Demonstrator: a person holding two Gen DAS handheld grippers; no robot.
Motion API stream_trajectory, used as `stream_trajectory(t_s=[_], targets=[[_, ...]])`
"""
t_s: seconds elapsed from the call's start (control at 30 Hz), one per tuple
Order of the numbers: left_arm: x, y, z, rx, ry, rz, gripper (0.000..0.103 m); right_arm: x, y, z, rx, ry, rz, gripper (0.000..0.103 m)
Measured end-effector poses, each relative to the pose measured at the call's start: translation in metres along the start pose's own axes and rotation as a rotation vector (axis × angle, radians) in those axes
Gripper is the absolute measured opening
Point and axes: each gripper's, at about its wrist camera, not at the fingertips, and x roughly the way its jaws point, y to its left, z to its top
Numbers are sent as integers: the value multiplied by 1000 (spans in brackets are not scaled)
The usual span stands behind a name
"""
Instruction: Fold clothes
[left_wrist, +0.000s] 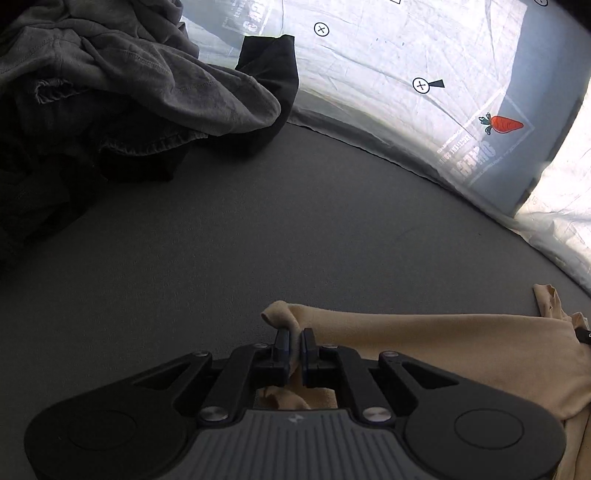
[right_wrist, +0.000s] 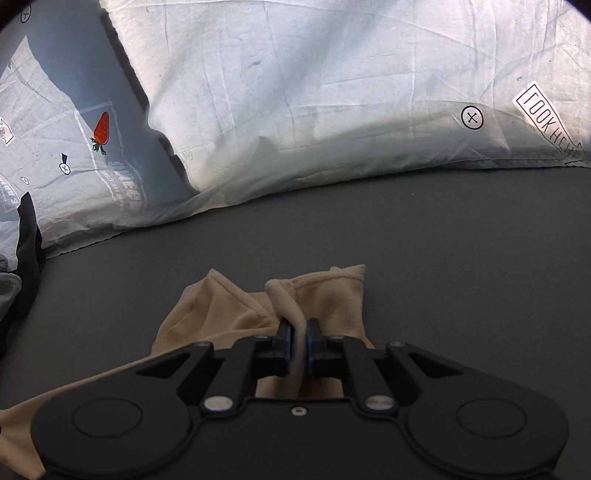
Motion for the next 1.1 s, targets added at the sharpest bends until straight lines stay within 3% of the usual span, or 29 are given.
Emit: stream_trajectory(t_s=[0.17,0.23,0.3,0.37,0.47,0.6,0.83,0.93,1.0,1.03,1.07,1.1], targets=[[7,1,-4,13,5,11,14,6,-5,6,-15,-13,24,10],[5,0,-4,25,6,20,24,2,-6,8,-15,-1,62,27],[-1,-1,-4,48,-12,64,44,-10,-7,6,-9,-14,77,79],[-8,-2,-5,64,-46,111,69,-33,-4,0,8,-71,52,103],[-14,8,-11,16,-40,108,74,-69,-6,-23,18,-105,47,103],[-11,21,-26,-89,5,64,74,-106,-13,-67,59,-59,43,103],[-19,17,-46,-126,-103,81,78,-157,-16,-142,171,26,37,103],[-19,14,-46,-129,-115,89,74,-165,-14,-159,171,17,51,103],[-20,16,-44,-147,-121,61,53,-164,-13,-158,167,19,48,103],[-20,18,-42,-158,-116,34,32,-163,-14,-155,178,22,49,103],[-18,21,-40,-173,-103,-2,2,-161,-16,-153,204,19,54,103],[-18,22,-38,-191,-102,-20,4,-161,-19,-152,239,11,62,103]])
